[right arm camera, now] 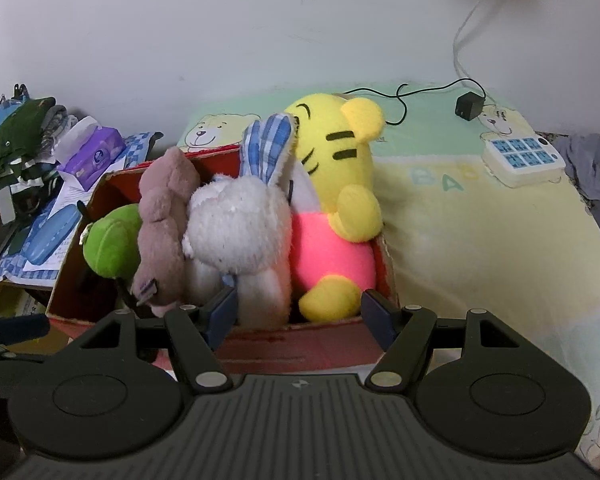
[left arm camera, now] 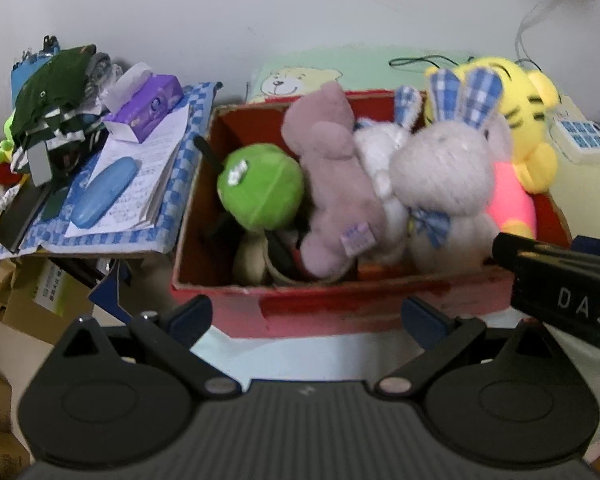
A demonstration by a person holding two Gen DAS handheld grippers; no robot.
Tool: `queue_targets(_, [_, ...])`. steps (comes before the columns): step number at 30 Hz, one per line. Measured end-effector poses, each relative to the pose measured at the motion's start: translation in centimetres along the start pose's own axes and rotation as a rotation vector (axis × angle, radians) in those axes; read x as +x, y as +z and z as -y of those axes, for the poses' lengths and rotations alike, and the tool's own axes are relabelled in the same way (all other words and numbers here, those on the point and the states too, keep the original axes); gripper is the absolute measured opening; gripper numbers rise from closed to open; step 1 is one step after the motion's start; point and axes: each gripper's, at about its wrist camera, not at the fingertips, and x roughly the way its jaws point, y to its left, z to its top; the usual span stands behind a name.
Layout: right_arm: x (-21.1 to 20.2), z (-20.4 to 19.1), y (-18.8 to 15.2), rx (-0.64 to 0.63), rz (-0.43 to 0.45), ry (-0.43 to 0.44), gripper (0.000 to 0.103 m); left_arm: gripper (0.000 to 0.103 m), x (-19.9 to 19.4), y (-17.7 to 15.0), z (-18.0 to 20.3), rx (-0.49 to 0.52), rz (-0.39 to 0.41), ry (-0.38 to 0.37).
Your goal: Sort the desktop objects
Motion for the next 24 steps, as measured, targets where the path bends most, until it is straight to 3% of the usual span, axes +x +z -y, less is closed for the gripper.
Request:
queue_targets(7, [-0.6,0.5,-1.7,-0.004,-0.033,-0.001,0.071,0.101,0.5,-1.4,1.6,0.027,-0.069,0.001])
queue_targets(13, [-1.0,1.6,-2.9,0.018,-0.051,-0.027,0.071,0.101,0.7,-2.8,2.8,0.054,-0.114,-0.039])
queue_targets(24, [-2.0,4.1,-4.7,0.074,-0.057,-0.082,0.071,0.101,-0.3,-3.9,5.6,0.116,-0.106,-0.102])
